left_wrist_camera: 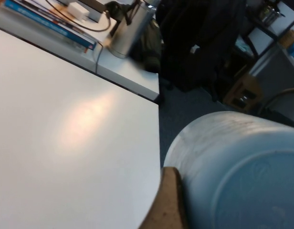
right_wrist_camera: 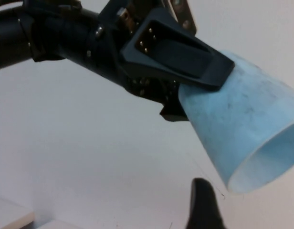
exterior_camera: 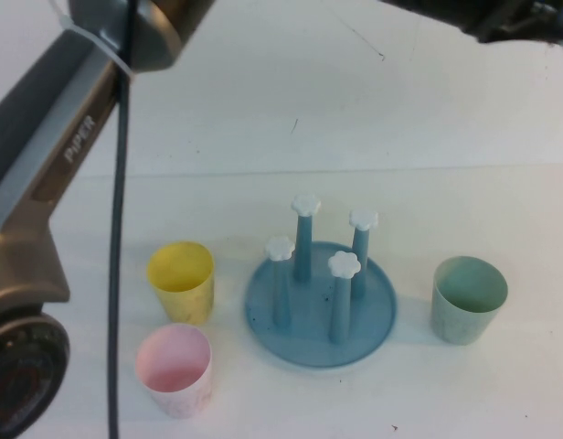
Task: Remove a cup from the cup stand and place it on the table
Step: Hand over the cup
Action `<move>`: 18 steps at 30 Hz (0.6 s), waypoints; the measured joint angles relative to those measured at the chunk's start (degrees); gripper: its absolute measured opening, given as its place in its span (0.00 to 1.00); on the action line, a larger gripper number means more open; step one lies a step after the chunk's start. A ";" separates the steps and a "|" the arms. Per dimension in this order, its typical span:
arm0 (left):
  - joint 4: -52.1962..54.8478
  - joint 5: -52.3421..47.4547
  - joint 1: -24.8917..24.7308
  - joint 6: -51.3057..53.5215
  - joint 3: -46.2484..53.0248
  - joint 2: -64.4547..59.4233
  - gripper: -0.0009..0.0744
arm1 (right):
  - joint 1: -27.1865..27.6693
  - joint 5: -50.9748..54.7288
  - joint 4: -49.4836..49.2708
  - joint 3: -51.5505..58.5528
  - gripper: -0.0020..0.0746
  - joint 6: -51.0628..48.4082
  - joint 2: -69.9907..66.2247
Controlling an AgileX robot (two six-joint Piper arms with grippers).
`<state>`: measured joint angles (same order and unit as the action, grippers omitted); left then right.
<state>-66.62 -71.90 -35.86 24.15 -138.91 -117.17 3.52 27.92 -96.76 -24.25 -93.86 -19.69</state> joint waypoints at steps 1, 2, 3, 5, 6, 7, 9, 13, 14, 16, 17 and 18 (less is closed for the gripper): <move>-0.04 0.00 -0.79 0.00 0.00 0.00 0.76 | 0.00 -0.01 0.01 0.00 0.57 -0.10 0.00; -0.15 0.00 -1.75 0.00 0.00 0.00 0.76 | 0.00 -0.01 -0.14 0.00 0.57 -0.22 0.00; -0.18 0.00 -2.63 0.00 0.00 -0.10 0.76 | 0.00 -0.16 -0.23 0.00 0.57 -0.22 0.00; -0.27 0.00 -3.93 0.42 0.00 -0.10 0.76 | 0.00 -0.90 -0.25 0.00 0.56 -0.22 0.00; -0.27 0.00 -4.47 0.60 0.00 -0.10 0.76 | 0.00 -1.60 -0.25 0.00 0.55 0.04 0.00; -0.31 0.00 -4.85 0.72 0.00 -0.10 0.76 | 0.00 -2.18 -0.25 0.00 0.54 0.46 0.00; -0.40 0.00 -5.59 0.96 0.00 -0.10 0.76 | 0.00 -3.18 -0.35 0.00 0.51 0.87 0.00; -0.40 0.00 -6.94 0.99 0.00 -0.46 0.76 | 0.00 -3.32 -0.35 0.00 0.40 1.30 0.00; -0.40 0.34 -7.40 1.09 0.00 -0.62 0.76 | 0.00 -3.32 -0.35 0.00 0.35 1.30 0.00; -0.40 0.90 -7.81 1.09 0.00 -1.19 0.76 | 0.00 -3.32 -0.35 0.00 0.23 1.46 0.00; -0.58 1.25 -7.94 1.23 0.00 -1.29 0.76 | 0.00 -3.32 -0.35 0.00 0.18 1.96 0.00; -0.67 1.22 -8.08 1.32 0.00 -1.44 0.76 | 0.00 -3.17 -0.35 0.00 0.17 2.30 0.00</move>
<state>-67.29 -70.68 -43.94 25.47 -138.91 -118.62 3.52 24.76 -97.11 -24.25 -91.56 -19.69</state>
